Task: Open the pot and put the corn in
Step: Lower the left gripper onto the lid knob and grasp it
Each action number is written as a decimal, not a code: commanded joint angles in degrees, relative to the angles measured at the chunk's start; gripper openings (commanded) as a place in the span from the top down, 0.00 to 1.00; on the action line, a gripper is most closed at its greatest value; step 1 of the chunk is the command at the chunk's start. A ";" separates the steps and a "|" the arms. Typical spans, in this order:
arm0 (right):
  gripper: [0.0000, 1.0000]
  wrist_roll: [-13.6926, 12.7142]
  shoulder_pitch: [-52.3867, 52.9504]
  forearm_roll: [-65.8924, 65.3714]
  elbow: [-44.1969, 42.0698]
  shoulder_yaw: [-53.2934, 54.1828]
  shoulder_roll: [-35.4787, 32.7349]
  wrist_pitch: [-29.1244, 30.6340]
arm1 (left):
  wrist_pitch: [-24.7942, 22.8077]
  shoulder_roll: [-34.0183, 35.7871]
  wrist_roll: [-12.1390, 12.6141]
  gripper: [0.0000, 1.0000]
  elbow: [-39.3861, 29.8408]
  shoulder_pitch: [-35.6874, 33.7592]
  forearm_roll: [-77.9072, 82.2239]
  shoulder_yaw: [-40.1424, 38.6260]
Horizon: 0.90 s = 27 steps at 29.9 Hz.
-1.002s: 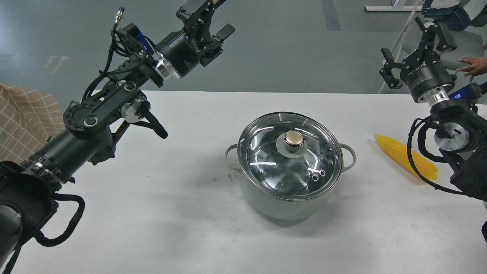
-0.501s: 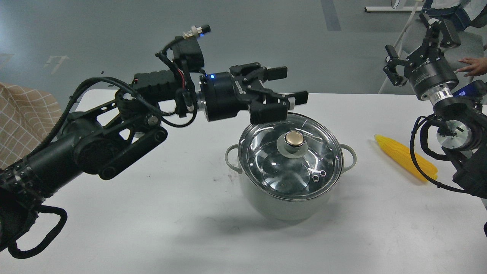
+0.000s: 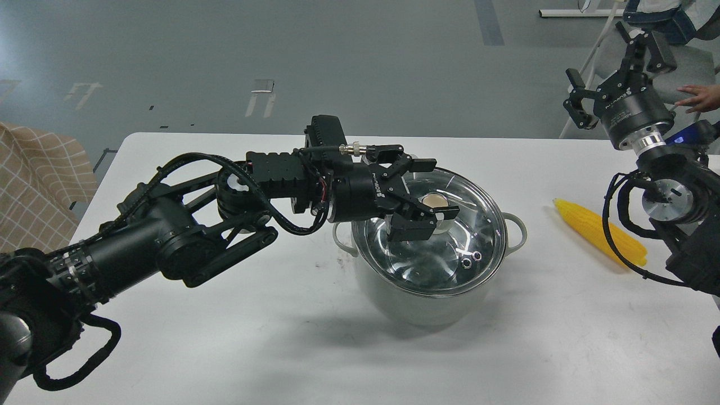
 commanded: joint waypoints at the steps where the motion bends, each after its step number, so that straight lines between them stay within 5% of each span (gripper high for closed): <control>1: 0.00 0.00 -0.05 0.00 -0.01 0.04 0.01 0.01 | 0.01 -0.05 0.01 0.16 0.26 1.17 -0.01 0.10; 13: 0.00 0.00 0.04 0.00 -0.01 0.04 0.09 -0.08 | 0.01 -0.23 0.01 0.30 0.44 2.13 -0.01 0.01; 27: 0.00 0.00 0.12 0.00 0.08 -0.04 0.01 0.01 | 0.80 -2.34 0.01 0.21 2.72 2.75 -0.01 0.01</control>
